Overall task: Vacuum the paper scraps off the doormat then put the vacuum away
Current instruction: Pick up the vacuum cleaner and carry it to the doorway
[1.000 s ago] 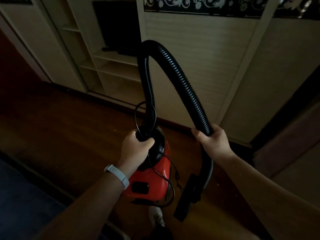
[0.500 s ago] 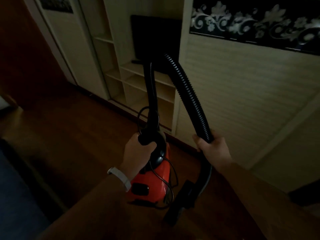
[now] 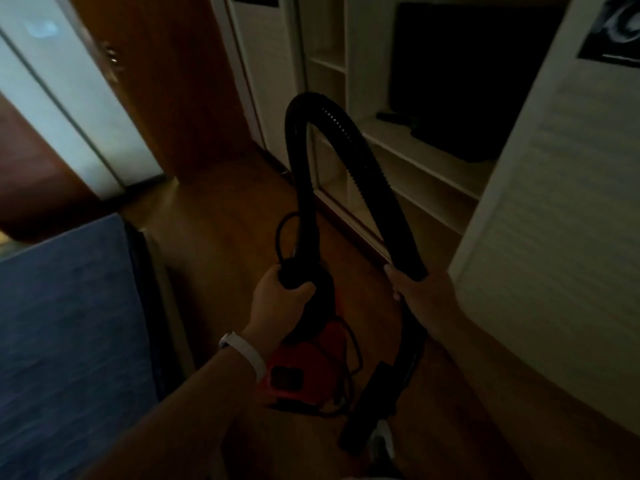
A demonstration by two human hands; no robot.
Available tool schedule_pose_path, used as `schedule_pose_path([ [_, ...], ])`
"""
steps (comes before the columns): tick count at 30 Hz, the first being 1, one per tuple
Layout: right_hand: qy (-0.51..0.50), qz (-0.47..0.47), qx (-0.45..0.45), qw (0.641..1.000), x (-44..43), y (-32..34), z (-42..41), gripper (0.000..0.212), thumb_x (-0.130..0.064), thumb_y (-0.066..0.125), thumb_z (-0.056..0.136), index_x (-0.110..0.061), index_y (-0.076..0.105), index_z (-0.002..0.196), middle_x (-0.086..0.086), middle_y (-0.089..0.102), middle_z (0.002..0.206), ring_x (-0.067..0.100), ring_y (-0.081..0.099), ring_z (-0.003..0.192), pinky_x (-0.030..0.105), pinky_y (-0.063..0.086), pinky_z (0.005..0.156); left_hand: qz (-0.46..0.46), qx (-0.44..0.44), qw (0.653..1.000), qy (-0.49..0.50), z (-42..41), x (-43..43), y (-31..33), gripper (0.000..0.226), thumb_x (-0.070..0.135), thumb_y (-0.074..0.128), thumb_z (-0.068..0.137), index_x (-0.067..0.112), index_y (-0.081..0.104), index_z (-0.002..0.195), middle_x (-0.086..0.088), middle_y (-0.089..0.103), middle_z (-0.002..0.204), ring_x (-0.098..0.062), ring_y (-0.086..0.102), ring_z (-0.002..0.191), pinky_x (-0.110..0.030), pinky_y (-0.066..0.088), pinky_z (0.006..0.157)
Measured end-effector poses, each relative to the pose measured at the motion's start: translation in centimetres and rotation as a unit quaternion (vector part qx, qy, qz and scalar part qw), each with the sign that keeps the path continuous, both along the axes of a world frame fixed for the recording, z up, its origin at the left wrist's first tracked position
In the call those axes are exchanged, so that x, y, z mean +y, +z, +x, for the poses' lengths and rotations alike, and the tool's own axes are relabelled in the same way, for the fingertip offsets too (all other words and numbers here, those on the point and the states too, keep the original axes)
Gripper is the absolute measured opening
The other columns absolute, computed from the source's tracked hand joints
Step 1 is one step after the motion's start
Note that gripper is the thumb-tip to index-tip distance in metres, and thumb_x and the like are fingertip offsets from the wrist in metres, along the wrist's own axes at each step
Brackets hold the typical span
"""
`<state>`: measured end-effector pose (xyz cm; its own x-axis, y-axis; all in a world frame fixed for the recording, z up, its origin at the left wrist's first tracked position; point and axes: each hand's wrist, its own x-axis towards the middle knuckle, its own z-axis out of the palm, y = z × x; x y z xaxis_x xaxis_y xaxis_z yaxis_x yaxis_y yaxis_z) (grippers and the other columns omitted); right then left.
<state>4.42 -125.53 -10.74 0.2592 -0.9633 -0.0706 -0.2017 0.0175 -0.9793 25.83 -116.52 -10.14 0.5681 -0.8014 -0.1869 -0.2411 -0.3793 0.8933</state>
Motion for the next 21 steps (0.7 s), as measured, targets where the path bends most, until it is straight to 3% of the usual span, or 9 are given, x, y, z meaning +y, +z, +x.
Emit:
schedule_pose_path([
  [6, 0.086, 0.033, -0.050, 0.995, -8.8, 0.9, 5.5, 0.018, -0.029, 0.069, 0.090, -0.025, 0.060, 0.075, -0.018, 0.062, 0.056, -0.008, 0.059, 0.051, 0.007, 0.042, 0.047, -0.002, -0.026, 0.997, 0.071, 4.5, -6.4, 0.8, 0.035, 0.023, 0.071, 0.085, 0.018, 0.058, 0.118, 0.001, 0.067, 0.097, -0.018, 0.069, 0.080, -0.030, 0.055, 0.057],
  [9, 0.122, 0.020, -0.060, 0.990, -11.7, 1.1, 8.7, 0.021, -0.024, 0.069, 0.090, -0.023, 0.060, 0.071, -0.018, 0.063, 0.055, -0.006, 0.059, 0.051, 0.008, 0.044, 0.049, -0.009, -0.039, 0.995, 0.093, 6.7, -8.1, 0.9, 0.035, 0.023, 0.071, 0.085, 0.020, 0.057, 0.117, 0.005, 0.065, 0.099, -0.011, 0.066, 0.083, -0.021, 0.050, 0.057],
  [13, 0.154, 0.021, -0.066, 0.986, -14.1, 1.3, 13.2, 0.018, -0.029, 0.074, 0.086, -0.030, 0.067, 0.070, -0.007, 0.067, 0.070, 0.008, 0.066, 0.067, 0.022, 0.053, 0.061, -0.013, -0.046, 0.991, 0.126, 10.6, -9.6, 1.4, 0.032, 0.022, 0.070, 0.085, 0.018, 0.057, 0.115, 0.008, 0.064, 0.096, -0.003, 0.063, 0.079, -0.010, 0.044, 0.049],
  [15, 0.173, 0.013, -0.054, 0.983, -15.5, 1.2, 15.9, 0.006, -0.034, 0.075, 0.085, -0.032, 0.071, 0.081, -0.001, 0.071, 0.083, 0.015, 0.069, 0.077, 0.030, 0.057, 0.068, -0.021, -0.045, 0.989, 0.142, 12.8, -10.3, 1.2, 0.029, 0.020, 0.070, 0.085, 0.016, 0.059, 0.112, 0.006, 0.066, 0.095, -0.003, 0.063, 0.078, -0.008, 0.043, 0.047],
  [17, 0.182, 0.009, -0.046, 0.982, -16.6, 1.1, 18.9, 0.007, -0.031, 0.074, 0.086, -0.025, 0.070, 0.086, -0.003, 0.071, 0.080, 0.008, 0.068, 0.072, 0.023, 0.054, 0.062, -0.023, -0.034, 0.987, 0.157, 15.0, -10.7, 0.7, 0.026, 0.019, 0.070, 0.085, 0.017, 0.059, 0.108, 0.005, 0.065, 0.094, -0.004, 0.062, 0.078, -0.008, 0.043, 0.047],
  [21, 0.185, 0.011, -0.030, 0.982, -18.1, 1.0, 25.8, 0.023, -0.024, 0.074, 0.087, -0.017, 0.060, 0.070, -0.012, 0.059, 0.060, 0.000, 0.058, 0.054, 0.013, 0.047, 0.051, -0.023, -0.008, 0.985, 0.173, 20.8, -11.9, -0.6, 0.021, 0.017, 0.069, 0.087, 0.018, 0.058, 0.105, 0.005, 0.064, 0.090, -0.004, 0.061, 0.074, -0.010, 0.042, 0.049],
])
